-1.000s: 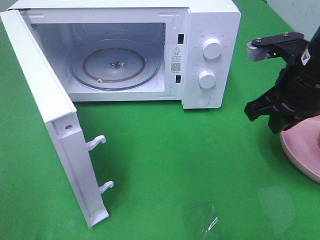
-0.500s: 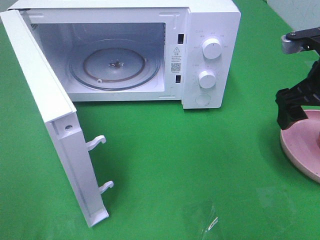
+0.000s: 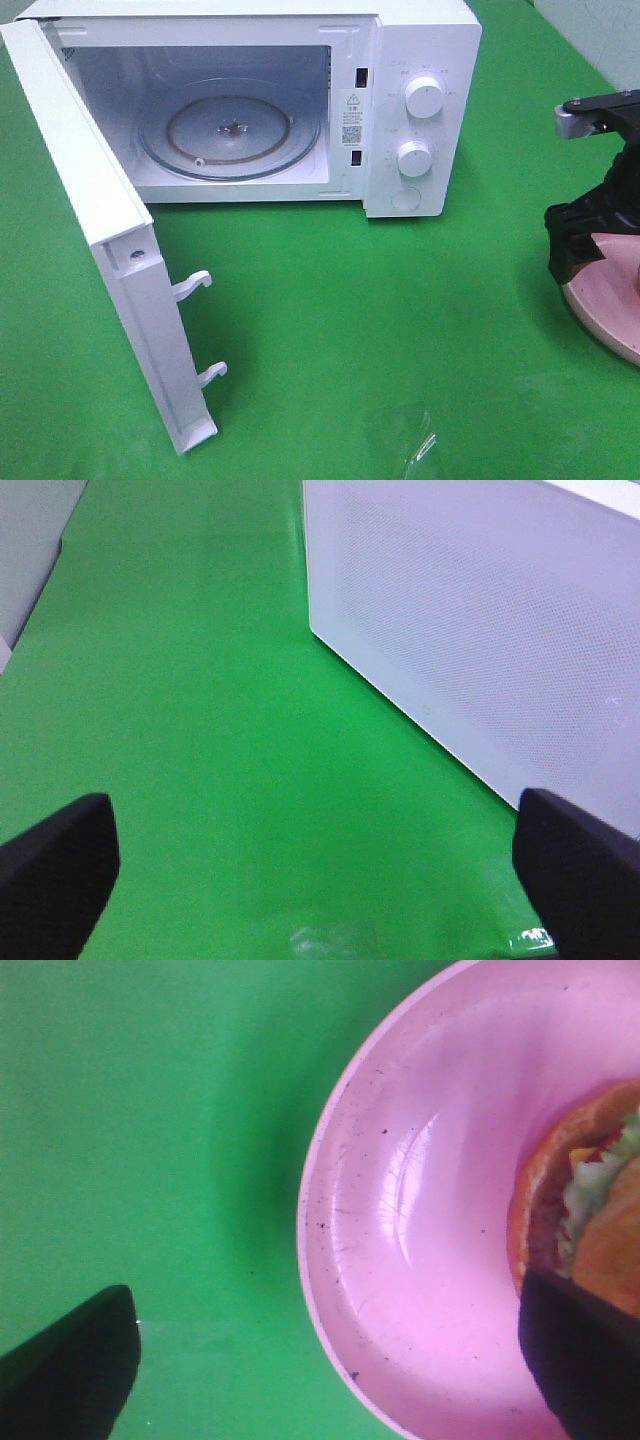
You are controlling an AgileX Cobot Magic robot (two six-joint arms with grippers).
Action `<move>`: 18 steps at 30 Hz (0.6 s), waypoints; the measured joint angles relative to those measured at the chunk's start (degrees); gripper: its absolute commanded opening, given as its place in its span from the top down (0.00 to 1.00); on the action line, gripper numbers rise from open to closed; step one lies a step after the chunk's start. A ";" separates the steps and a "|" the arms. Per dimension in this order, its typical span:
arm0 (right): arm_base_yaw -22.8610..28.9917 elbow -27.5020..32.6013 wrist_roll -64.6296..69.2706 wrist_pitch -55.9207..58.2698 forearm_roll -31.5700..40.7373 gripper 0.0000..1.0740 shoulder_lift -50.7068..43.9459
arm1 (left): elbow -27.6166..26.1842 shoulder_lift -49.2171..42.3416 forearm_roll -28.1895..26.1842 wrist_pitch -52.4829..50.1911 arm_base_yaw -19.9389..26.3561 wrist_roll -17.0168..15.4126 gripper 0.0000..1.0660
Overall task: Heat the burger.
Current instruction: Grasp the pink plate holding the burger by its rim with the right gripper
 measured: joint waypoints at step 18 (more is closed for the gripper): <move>-0.63 -0.06 -0.57 -5.04 0.74 0.13 9.28 | 0.00 0.00 0.00 0.00 0.00 0.00 0.06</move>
